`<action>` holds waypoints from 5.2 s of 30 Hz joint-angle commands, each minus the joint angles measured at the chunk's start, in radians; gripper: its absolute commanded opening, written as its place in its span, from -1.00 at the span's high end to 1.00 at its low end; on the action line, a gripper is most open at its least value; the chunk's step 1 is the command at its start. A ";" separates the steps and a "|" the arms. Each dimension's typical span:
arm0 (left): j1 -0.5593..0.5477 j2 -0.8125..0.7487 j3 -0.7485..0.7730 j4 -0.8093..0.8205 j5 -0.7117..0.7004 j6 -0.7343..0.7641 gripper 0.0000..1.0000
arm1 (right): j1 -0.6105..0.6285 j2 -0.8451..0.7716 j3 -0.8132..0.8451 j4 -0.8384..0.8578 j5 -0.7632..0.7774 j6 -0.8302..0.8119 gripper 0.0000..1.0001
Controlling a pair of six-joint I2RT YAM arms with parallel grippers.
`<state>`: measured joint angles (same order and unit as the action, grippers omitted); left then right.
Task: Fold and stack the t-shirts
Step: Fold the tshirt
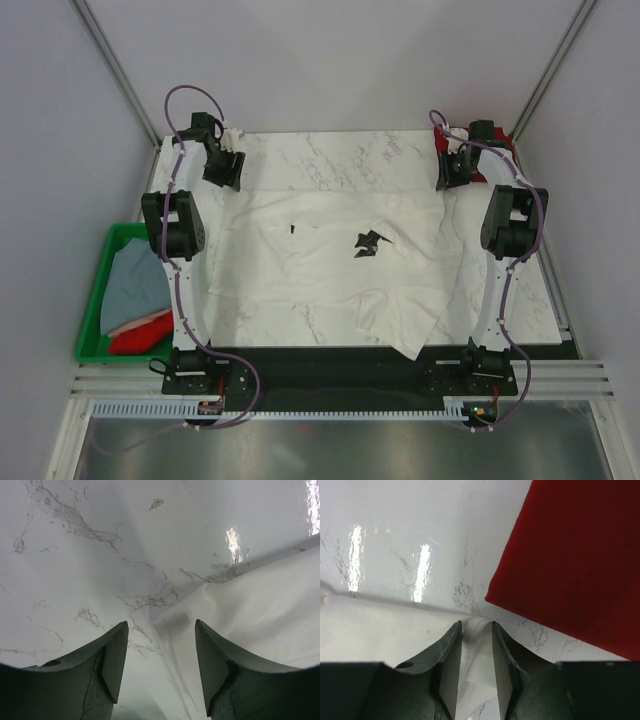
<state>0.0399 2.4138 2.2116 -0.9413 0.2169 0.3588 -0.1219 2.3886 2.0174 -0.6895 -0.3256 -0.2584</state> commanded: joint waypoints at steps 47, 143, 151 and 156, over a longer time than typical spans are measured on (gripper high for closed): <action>0.015 0.054 0.056 -0.027 0.075 -0.003 -0.06 | -0.007 0.043 0.027 0.010 -0.001 -0.058 0.97; 0.203 -0.449 -0.649 0.217 0.420 0.148 0.95 | -0.051 -0.510 -0.505 0.271 -0.109 -0.108 1.00; 0.198 -0.257 -0.405 0.205 0.397 0.086 0.95 | -0.016 -0.267 -0.265 0.272 -0.041 -0.111 1.00; 0.186 -0.159 -0.290 0.194 0.351 0.072 0.96 | 0.016 -0.145 -0.158 0.289 0.013 -0.120 1.00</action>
<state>0.2325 2.2135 1.8397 -0.7601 0.6193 0.4652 -0.1188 2.1979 1.7824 -0.4442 -0.3706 -0.3634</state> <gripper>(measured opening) 0.051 0.030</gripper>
